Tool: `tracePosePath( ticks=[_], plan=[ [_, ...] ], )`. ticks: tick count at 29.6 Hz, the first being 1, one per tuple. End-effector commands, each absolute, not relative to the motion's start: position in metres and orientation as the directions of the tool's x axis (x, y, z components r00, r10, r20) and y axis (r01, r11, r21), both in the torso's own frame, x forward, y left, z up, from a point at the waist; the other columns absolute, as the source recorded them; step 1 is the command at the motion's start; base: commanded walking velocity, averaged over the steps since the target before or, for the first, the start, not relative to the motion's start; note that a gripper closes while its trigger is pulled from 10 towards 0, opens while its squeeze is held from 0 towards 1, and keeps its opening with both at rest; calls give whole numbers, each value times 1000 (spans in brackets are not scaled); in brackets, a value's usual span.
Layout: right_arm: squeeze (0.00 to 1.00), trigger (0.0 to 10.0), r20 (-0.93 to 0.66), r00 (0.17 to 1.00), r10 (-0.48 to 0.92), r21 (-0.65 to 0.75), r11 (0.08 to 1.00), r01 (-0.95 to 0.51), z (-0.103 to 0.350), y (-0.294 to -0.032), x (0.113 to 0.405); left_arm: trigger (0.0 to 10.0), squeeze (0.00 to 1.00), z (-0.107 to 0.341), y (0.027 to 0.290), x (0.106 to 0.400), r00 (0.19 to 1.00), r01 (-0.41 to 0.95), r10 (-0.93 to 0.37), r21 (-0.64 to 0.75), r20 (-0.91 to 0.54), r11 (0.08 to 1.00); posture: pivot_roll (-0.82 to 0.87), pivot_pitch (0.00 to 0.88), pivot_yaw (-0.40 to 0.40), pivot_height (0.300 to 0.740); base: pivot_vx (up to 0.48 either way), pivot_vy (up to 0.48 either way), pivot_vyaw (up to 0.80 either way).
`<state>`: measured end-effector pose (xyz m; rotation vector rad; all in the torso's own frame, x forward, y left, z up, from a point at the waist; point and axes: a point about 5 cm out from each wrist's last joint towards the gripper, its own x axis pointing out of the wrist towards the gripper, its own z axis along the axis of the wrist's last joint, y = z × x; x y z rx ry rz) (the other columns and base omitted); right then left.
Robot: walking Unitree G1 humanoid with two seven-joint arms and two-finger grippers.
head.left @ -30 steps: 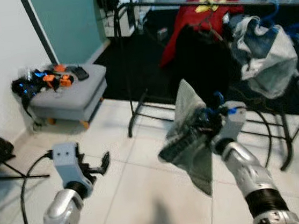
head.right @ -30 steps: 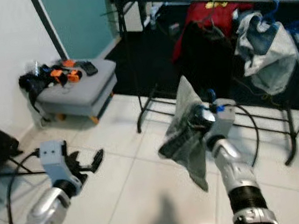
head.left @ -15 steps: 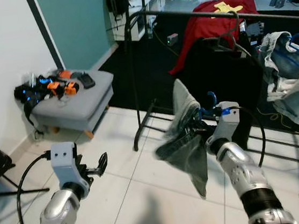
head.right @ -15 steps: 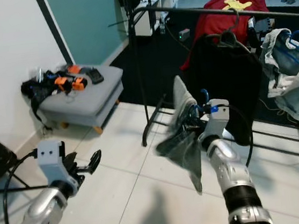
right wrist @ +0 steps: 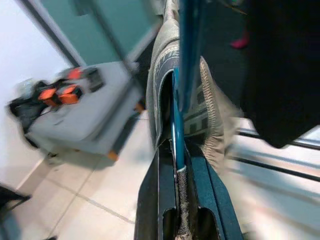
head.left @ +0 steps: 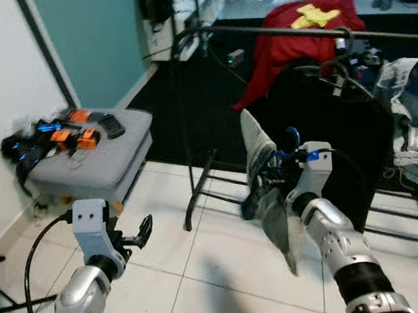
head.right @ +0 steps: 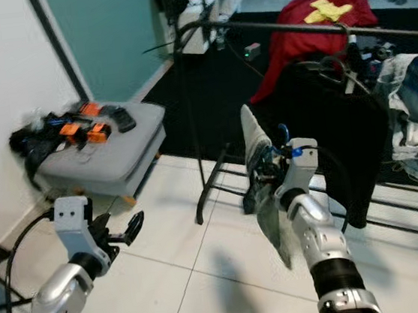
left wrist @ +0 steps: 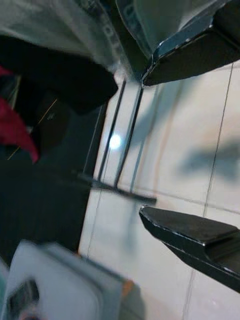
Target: Hang hanger
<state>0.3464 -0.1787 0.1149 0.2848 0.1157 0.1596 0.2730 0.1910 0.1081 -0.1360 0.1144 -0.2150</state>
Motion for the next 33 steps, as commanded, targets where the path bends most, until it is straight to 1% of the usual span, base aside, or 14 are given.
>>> tracePosePath(
  ticks=[1,10,12,17,21,23,26,28,32,33],
  plan=[
    [0,10000,-83,984,160,278,952,-131,117,-183,347,10000,0,107,188,273,966,221,-238,-153,-104,963,-83,71,2,740,469,0,-513],
    [0,10000,-84,982,172,265,953,-144,118,-182,347,10000,0,107,188,274,965,224,-240,-153,-102,963,-86,70,0,740,469,0,0],
    [0,10000,-87,975,204,227,957,-180,119,-179,348,10000,0,108,187,274,966,223,-240,-153,-101,963,-84,67,-2,740,469,0,0],
    [0,10000,-86,968,235,180,959,-217,121,-176,349,10000,0,108,187,275,966,223,-240,-153,-100,963,-83,67,-2,740,469,0,0],
    [0,10000,-71,967,244,109,966,-236,126,-176,350,10000,0,108,187,275,966,224,-240,-155,-97,962,-86,65,-2,740,469,0,0],
    [0,10000,-64,967,245,98,966,-239,130,-176,351,10000,0,108,187,275,966,224,-240,-156,-96,962,-88,67,1,740,469,0,0],
    [0,10000,-43,966,254,74,965,-251,139,-177,354,10000,0,108,188,275,966,224,-241,-157,-95,962,-92,66,1,740,469,0,0],
    [0,10000,-17,962,271,14,962,-271,151,-177,356,10000,0,108,187,276,966,226,-242,-159,-94,961,-92,67,1,740,469,0,0],
    [0,10000,14,959,284,-41,958,-284,165,-176,359,10000,0,108,187,276,965,232,-248,-164,-85,959,-93,65,0,740,469,0,0],
    [0,10000,31,958,284,-65,957,-281,172,-176,361,10000,0,110,186,275,963,247,-262,-171,-70,954,-91,66,-1,740,0,0,0]
  ],
)
